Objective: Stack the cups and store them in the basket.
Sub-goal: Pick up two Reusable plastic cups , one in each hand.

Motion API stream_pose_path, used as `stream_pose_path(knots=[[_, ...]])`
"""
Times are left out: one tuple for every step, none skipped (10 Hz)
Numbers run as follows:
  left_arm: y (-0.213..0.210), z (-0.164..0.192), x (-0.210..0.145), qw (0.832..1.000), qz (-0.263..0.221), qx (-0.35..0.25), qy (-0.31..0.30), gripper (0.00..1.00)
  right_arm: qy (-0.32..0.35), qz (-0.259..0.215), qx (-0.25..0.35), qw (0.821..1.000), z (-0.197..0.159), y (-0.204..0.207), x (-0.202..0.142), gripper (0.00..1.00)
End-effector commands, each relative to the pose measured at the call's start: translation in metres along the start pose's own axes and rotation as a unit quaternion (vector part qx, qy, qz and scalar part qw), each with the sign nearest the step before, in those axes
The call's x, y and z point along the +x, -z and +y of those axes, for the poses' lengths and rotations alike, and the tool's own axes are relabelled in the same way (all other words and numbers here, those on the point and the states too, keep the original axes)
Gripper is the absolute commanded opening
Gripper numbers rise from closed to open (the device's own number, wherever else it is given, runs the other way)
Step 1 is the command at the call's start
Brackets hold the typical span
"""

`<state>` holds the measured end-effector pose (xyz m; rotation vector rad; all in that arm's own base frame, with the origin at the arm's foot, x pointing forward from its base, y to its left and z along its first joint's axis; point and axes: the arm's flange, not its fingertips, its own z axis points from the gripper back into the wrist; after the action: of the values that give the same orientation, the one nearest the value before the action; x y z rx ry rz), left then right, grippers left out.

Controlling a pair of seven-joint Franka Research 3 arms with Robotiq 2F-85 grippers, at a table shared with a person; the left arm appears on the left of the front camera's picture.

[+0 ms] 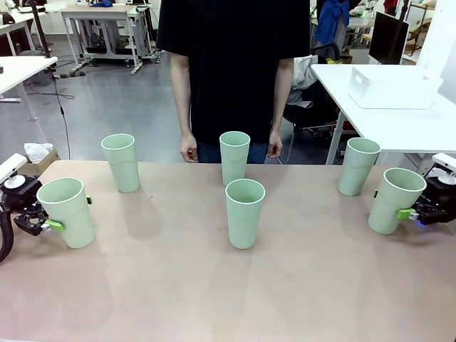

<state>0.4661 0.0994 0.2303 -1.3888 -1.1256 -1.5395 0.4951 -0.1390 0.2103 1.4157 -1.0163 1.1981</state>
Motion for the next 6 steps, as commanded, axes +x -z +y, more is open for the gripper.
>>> stream_pose_path(knots=[[0.0058,-0.0135,0.0002,1.0,-0.009,-0.007,0.028,1.0,0.008,-0.009,0.0,1.0,0.0055,0.0064,0.0067,1.0],[0.0058,-0.0132,-0.0001,1.0,-0.006,-0.008,0.025,0.82,0.009,-0.006,-0.001,1.0,0.0053,0.0058,0.007,0.8],[0.0056,-0.0128,-0.0007,1.0,-0.003,-0.008,0.023,0.82,0.007,-0.006,-0.002,1.0,0.005,0.0049,0.0072,0.8],[0.0056,-0.013,-0.0011,1.0,0.0,-0.01,0.022,0.63,0.007,-0.006,-0.003,1.0,0.0051,0.004,0.0075,0.6],[0.0054,-0.0133,-0.0008,1.0,0.001,-0.011,0.022,0.76,0.007,-0.004,-0.005,1.0,0.0048,0.0033,0.0074,0.74],[0.0055,-0.0134,-0.0003,1.0,0.002,-0.013,0.021,0.44,0.004,-0.005,-0.005,1.0,0.0054,0.0033,0.0073,0.4]])
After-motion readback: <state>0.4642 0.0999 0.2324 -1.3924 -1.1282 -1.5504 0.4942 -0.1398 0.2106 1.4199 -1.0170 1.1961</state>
